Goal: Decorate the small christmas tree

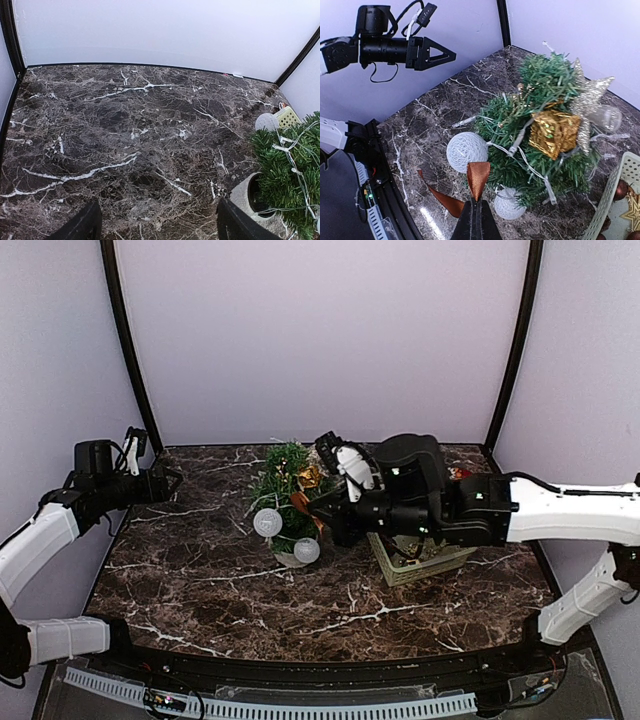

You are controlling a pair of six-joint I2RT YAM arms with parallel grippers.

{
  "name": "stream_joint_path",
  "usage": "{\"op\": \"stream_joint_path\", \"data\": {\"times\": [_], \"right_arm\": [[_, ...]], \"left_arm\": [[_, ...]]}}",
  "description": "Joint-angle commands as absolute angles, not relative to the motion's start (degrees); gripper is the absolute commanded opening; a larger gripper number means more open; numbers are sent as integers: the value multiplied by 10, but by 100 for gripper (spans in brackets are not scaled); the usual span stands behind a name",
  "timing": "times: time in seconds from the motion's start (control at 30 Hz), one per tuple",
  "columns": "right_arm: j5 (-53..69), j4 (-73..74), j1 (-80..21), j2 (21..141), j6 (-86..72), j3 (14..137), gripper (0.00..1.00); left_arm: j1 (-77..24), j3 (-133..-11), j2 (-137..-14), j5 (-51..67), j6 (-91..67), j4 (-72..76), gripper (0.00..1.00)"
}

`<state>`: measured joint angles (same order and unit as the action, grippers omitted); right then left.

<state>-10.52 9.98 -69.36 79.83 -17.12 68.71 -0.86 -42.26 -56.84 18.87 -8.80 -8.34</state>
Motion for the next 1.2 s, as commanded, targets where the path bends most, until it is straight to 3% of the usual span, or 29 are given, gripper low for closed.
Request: {"op": "stream_joint_path", "data": {"times": [0.0, 0.4, 1.17], "right_arm": [[-192, 49, -714, 848, -124, 734, 0], [-300, 23, -718, 929, -77, 759, 0], [-353, -38, -717, 1007, -57, 752, 0]], "left_arm": [[-5, -414, -554, 201, -93, -69, 81], [-5, -414, -548, 210, -96, -65, 81], [-5, -412, -542, 218, -99, -61, 81]]}}
